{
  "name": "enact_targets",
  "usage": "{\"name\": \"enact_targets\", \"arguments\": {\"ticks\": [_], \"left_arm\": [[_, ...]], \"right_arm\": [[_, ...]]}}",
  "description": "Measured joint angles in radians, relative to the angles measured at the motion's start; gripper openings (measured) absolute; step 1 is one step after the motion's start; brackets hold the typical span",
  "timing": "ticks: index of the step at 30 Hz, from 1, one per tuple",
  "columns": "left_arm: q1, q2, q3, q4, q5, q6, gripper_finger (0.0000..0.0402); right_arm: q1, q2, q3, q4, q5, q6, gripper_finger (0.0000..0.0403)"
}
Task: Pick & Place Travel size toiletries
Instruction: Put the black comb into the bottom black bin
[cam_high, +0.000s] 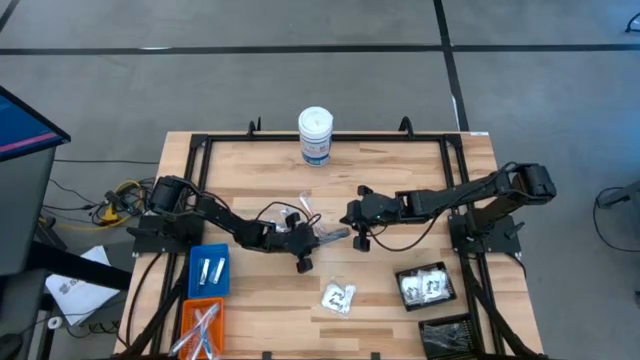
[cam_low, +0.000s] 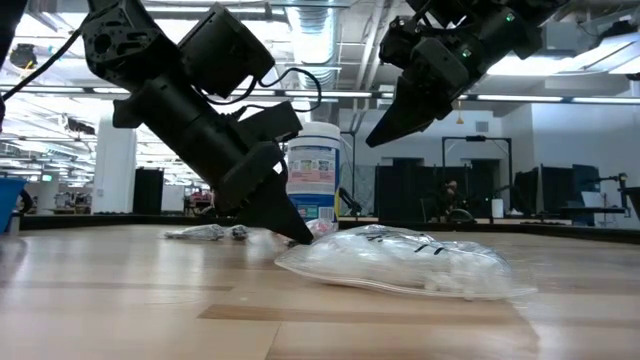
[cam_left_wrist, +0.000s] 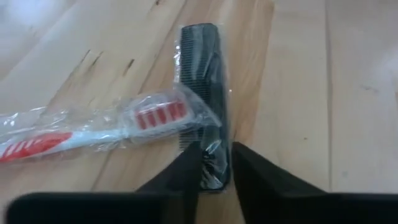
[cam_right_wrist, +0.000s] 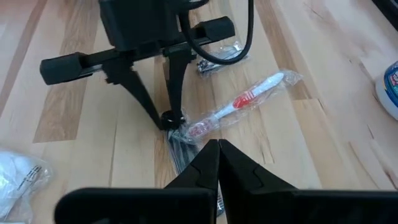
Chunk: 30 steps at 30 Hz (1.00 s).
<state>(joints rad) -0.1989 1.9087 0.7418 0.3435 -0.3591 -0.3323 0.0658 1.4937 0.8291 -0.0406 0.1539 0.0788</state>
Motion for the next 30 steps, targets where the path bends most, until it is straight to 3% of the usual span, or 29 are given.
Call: {"name": "enact_targets", "arguments": {"ticks": [3,5,18,25,30], "left_arm": [[0.000,0.000,0.000,0.003,0.002,-0.014,0.0021],[-0.003,-0.007,-0.001,-0.001,0.008,-0.016,0.0009],[-0.076,-0.187,-0.008,0.007,0.012,-0.047,0.0000],[-0.075,-0.184,-0.008,0.022,0.007,-0.065,0.0000],[-0.099,-0.184,-0.015,0.031,0.022,0.037,0.0001]], "right_arm": [[0.000,0.000,0.000,-0.002,0.000,0.000,0.0000],[0.000,0.000,0.000,-0.005,0.000,0.000,0.0000],[-0.001,0.000,-0.051,0.035,-0.006,-0.008,0.0000],[-0.001,0.000,-0.065,0.056,-0.130,-0.011,0.0000],[0.022,0.000,-0.065,0.048,-0.190,-0.023,0.0000]]}}
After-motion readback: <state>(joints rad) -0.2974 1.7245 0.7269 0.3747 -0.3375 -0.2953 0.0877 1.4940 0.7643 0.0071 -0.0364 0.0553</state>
